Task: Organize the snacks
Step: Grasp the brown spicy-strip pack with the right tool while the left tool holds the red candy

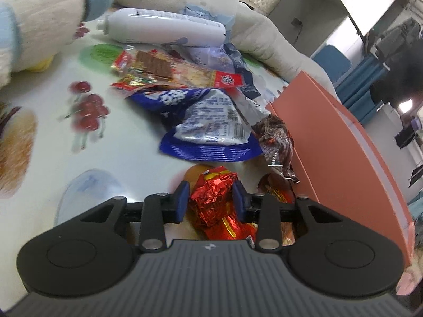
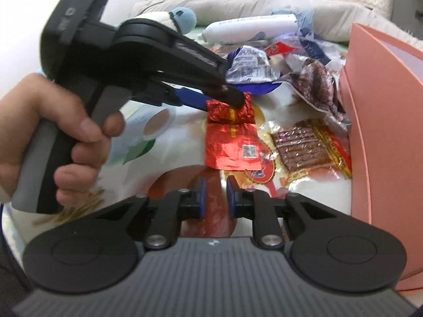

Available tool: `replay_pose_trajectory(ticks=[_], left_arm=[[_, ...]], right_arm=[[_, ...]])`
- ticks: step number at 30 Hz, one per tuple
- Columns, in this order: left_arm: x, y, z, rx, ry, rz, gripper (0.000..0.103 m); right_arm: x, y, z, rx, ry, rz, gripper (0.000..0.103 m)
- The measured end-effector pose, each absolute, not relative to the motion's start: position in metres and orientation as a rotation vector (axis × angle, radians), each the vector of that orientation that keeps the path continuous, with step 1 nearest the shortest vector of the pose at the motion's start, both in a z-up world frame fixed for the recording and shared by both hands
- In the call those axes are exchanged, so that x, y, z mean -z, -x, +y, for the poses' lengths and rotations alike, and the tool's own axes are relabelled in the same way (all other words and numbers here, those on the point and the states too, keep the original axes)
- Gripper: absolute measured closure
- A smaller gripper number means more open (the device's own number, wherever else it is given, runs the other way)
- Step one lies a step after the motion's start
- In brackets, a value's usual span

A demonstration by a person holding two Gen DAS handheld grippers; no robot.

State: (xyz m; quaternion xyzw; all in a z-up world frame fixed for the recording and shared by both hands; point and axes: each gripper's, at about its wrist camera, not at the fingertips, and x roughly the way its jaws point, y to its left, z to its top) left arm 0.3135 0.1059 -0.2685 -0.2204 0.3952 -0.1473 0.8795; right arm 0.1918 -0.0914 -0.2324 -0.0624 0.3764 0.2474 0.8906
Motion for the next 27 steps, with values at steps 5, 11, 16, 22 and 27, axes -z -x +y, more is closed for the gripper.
replay_pose_trajectory(ticks=[5, 11, 16, 22, 27], left_arm=[[0.261, -0.287, 0.129, 0.270, 0.491, 0.802, 0.063], [0.257, -0.262, 0.153, 0.249, 0.519, 0.781, 0.063], [0.252, -0.262, 0.160, 0.285, 0.549, 0.763, 0.063], [0.241, -0.285, 0.149, 0.387, 0.597, 0.738, 0.063], [0.241, -0.302, 0.119, 0.426, 0.484, 0.770, 0.063]], right_arm=[[0.231, -0.187, -0.101, -0.513, 0.030, 0.785, 0.085], [0.231, -0.169, -0.118, -0.233, -0.153, 0.724, 0.080], [0.226, -0.168, -0.125, -0.080, -0.270, 0.658, 0.058], [0.229, -0.178, -0.139, 0.044, -0.542, 0.634, 0.047], [0.241, -0.188, -0.147, 0.140, -0.720, 0.650, 0.051]])
